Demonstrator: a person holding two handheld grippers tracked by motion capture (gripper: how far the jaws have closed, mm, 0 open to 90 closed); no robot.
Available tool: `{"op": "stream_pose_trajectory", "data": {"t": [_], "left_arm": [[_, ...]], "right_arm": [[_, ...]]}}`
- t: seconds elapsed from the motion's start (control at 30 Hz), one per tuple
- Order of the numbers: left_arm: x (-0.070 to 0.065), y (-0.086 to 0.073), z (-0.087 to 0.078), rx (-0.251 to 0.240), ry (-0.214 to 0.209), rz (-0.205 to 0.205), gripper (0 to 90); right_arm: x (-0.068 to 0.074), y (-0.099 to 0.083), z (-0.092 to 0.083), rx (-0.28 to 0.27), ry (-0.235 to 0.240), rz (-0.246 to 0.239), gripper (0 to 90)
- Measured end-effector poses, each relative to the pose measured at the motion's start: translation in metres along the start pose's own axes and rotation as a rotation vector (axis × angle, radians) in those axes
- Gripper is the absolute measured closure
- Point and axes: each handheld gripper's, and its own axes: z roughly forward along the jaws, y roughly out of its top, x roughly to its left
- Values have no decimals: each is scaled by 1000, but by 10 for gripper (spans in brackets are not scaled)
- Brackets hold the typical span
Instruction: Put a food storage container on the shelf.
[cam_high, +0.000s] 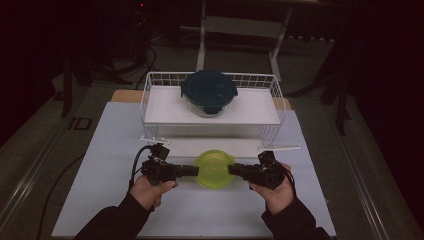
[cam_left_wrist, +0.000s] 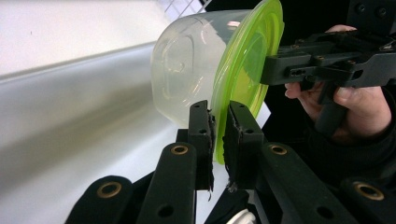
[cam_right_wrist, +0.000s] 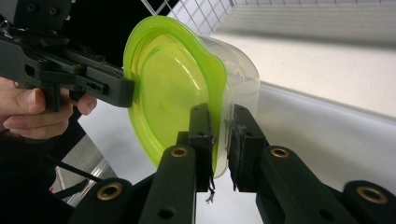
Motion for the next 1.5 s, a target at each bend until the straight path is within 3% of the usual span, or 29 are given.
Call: {"op": "stream_pose_trajectory", "data": {"t": [0.3, 0.4, 0.63, 0.7, 1.1, 1.23, 1.5], "left_arm": [[-14, 15, -14, -17, 5, 33, 812], [-20, 25, -21, -34, 3, 47, 812], [-31, 48, -39, -76, 4, 94, 813], [-31, 48, -39, -76, 4, 94, 813], [-56, 98, -68, -146, 48, 157, 815], [-57, 107, -70, -164, 57, 167, 815], [-54, 134, -75, -181, 48, 149, 815]], "right_arm": [[9, 15, -8, -20, 3, -24, 808], [17, 31, -15, -38, -1, -55, 808], [27, 55, -23, -79, -1, -82, 808], [27, 58, -24, -82, 1, -84, 808], [41, 109, -36, -154, 0, -113, 807], [43, 121, -37, -170, -12, -118, 807], [41, 148, -36, -184, -24, -113, 806]]}}
